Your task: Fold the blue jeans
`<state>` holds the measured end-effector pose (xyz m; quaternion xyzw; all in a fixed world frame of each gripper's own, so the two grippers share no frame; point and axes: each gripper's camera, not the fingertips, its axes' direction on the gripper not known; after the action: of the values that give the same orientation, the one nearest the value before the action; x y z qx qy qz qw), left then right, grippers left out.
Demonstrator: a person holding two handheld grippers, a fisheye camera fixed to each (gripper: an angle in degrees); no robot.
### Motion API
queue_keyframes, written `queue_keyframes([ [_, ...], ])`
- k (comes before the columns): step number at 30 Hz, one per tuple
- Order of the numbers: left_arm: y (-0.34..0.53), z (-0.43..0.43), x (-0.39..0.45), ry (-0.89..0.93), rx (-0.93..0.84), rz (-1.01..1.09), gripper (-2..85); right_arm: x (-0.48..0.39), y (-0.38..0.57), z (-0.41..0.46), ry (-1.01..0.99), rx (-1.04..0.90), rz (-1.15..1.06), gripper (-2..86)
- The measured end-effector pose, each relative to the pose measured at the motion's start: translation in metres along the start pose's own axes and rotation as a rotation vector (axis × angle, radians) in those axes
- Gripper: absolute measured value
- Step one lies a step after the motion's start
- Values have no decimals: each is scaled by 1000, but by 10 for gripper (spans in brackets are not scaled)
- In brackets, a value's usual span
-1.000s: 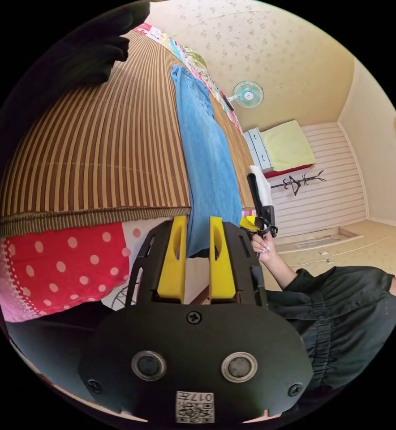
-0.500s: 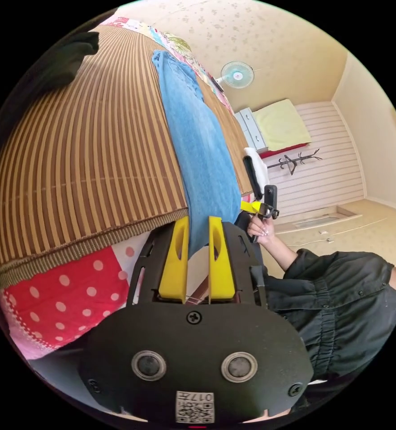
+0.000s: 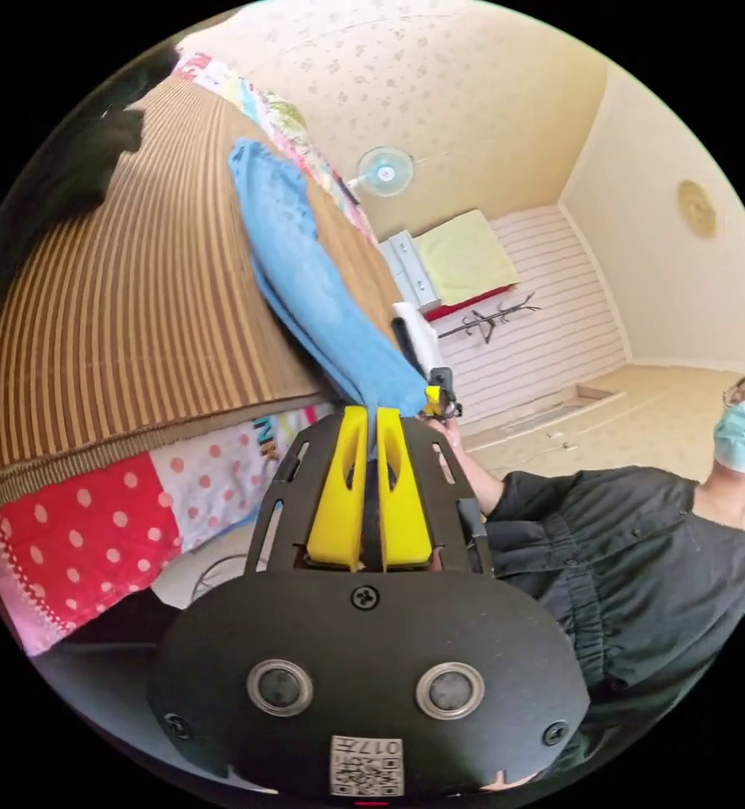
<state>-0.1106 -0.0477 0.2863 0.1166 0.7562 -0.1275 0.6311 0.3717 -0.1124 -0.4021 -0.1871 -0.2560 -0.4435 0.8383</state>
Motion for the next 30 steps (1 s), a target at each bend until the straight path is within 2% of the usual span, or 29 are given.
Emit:
queue_keyframes([
  [4, -23, -33, 100, 156, 123, 213, -7, -101, -11, -13, -95, 45, -243, 26],
  [9, -71, -62, 251, 229, 189, 527, -7, -248, -53, -19, -142, 56, -557, 25],
  [13, -99, -89, 371, 206, 277, 717, -6, -371, -88, -17, -98, 48, -733, 23],
  [18, -136, -105, 444, 109, 444, 731, -7, -457, -133, -3, 70, 118, -761, 23],
  [21, -178, -100, 449, 3, 499, 695, -6, -460, -177, 10, 153, 153, -674, 22],
  [23, -214, -91, 431, -60, 485, 639, -6, -435, -222, 28, 321, 138, -569, 22],
  [24, -240, -84, 406, -96, 460, 542, -6, -425, -234, 33, 375, 125, -537, 21],
  [26, -284, -67, 356, -159, 392, 343, -6, -370, -281, 61, 605, 86, -389, 21],
  [28, -334, -41, 293, -317, 312, 138, -6, -329, -308, 85, 720, 70, -341, 21],
  [30, -354, -28, 259, -357, 300, 93, -5, -293, -329, 103, 790, 70, -311, 21],
])
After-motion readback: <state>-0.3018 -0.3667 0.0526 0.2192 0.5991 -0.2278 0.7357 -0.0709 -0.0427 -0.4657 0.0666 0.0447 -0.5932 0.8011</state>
